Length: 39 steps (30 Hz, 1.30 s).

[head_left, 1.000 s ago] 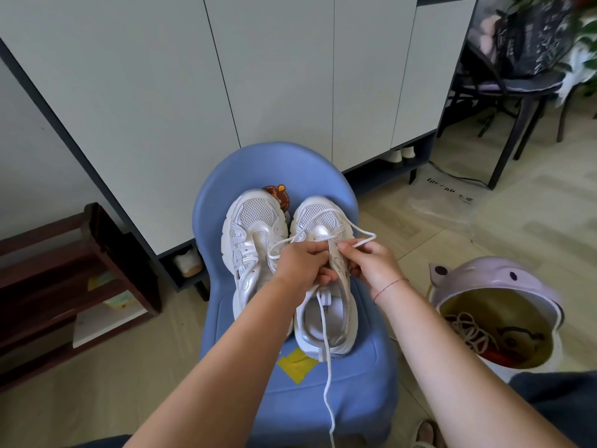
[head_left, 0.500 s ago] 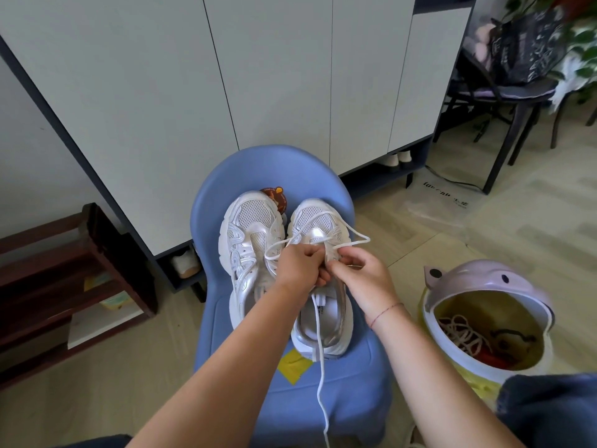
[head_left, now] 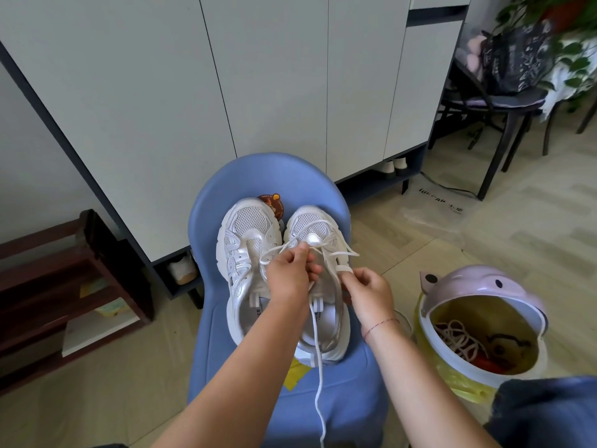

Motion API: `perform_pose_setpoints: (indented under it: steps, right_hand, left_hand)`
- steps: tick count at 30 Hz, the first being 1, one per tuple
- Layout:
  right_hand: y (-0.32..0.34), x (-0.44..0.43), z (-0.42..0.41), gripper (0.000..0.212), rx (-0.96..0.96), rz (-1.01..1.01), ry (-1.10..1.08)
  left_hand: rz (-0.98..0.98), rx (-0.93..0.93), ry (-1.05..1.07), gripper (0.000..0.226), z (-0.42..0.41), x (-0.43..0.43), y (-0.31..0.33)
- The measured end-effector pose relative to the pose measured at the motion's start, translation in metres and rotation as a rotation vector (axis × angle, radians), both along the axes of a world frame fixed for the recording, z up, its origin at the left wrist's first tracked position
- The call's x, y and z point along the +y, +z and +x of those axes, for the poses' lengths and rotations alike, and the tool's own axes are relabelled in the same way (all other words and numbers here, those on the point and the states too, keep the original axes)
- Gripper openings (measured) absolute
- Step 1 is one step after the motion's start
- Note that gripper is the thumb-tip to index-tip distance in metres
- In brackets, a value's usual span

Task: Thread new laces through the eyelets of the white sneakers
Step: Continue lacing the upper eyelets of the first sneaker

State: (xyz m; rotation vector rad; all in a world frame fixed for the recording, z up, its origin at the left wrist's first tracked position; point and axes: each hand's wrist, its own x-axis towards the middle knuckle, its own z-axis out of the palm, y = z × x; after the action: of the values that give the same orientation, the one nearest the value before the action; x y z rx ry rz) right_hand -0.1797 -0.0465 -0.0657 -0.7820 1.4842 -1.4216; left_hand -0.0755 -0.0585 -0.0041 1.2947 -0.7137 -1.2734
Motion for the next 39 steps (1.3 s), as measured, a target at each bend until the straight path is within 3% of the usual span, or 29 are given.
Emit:
perform_pose_setpoints:
  steps: [5,11,15,19,22,24,27,30,34,37,39]
  right_hand:
    - [0.002,0.006,0.003,0.018,0.043,-0.026,-0.047]
    - [0.004,0.007,0.006,0.021,0.084,-0.026,-0.077]
    - [0.005,0.006,0.008,0.021,0.097,-0.018,-0.087]
    - [0.009,0.005,0.011,0.016,0.021,0.011,-0.08]
    - [0.016,0.006,0.012,0.009,-0.068,-0.011,-0.057]
    - [0.022,0.007,0.014,0.007,-0.084,-0.045,-0.033]
    - [0.029,0.01,0.017,0.025,0.051,-0.07,0.045]
    - [0.029,0.011,0.017,0.039,0.226,-0.027,0.112]
    - [0.026,0.013,0.012,0.026,0.244,-0.033,0.099]
    - [0.029,0.017,0.007,0.004,0.373,-0.113,0.088]
    - [0.027,0.017,0.004,0.024,0.509,-0.162,0.088]
  left_hand:
    - [-0.054,0.005,0.017,0.026,0.002,0.005,0.017]
    - [-0.162,-0.17,0.115,0.023,0.047,0.008,0.036]
    - [-0.122,-0.25,0.25,0.023,0.091,0.012,0.034]
    - [-0.125,-0.711,0.149,0.016,0.1,0.013,0.02]
    - [-0.359,-0.948,0.07,0.024,0.077,0.016,0.019]
    - [-0.462,-1.066,-0.102,0.023,0.059,0.014,0.019]
    - [-0.446,-1.166,-0.337,0.021,0.037,0.01,0.011]
    - [-0.336,-1.106,-0.388,0.024,0.031,0.002,0.005]
    - [-0.33,-1.061,-0.37,0.024,0.029,-0.007,0.005]
    - [-0.363,-1.106,-0.352,0.022,0.024,-0.007,0.006]
    - [-0.352,-1.146,-0.36,0.017,0.021,-0.009,0.005]
